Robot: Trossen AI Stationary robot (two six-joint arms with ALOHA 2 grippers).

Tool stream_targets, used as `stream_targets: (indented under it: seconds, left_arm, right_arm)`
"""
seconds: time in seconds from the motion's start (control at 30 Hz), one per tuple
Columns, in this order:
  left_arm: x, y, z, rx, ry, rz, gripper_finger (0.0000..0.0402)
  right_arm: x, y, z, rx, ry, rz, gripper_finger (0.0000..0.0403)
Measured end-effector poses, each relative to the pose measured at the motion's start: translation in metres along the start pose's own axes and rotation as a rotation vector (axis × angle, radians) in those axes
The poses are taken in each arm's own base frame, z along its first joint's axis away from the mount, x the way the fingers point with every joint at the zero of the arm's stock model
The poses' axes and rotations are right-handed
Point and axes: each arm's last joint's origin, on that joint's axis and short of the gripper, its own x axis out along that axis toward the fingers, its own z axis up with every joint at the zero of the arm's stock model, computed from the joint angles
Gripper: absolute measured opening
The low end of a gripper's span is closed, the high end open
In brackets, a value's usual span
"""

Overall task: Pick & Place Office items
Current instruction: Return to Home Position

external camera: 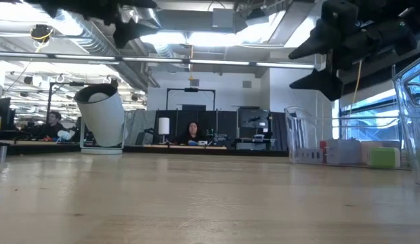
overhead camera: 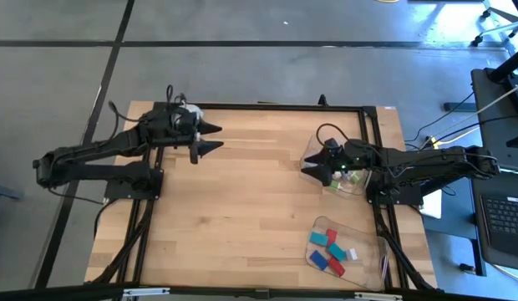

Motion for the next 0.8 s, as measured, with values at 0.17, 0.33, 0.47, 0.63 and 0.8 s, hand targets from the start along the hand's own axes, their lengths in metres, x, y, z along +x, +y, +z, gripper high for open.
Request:
stream_targets:
  seconds: [0.17,0.33,0.47,0.63,0.8]
  left_arm:
    - [-0.007,0.007,-0.02,-0.029,-0.021,0.007,0.0306]
    - [-0.018,0.015,-0.036,-0.067,-0.034,0.036,0.0306]
    - [-0.028,0.017,-0.047,-0.085,-0.053,0.041,0.0306]
    - [-0.04,0.02,-0.061,-0.106,-0.108,0.079,0.0306]
    - [-0.053,0.02,-0.071,-0.11,-0.17,0.069,0.0306]
  right_arm:
    - [0.0,-0.001,0.0,-0.035,-0.002,-0.004,0.0327]
    - [0.0,-0.005,0.003,-0.043,-0.005,-0.019,0.0327]
    - [-0.001,-0.01,0.005,-0.047,-0.008,-0.041,0.0327]
    - [-0.003,-0.014,0.008,-0.045,0.0,-0.033,0.0327]
    - [-0.01,-0.017,0.009,-0.036,0.006,-0.054,0.0327]
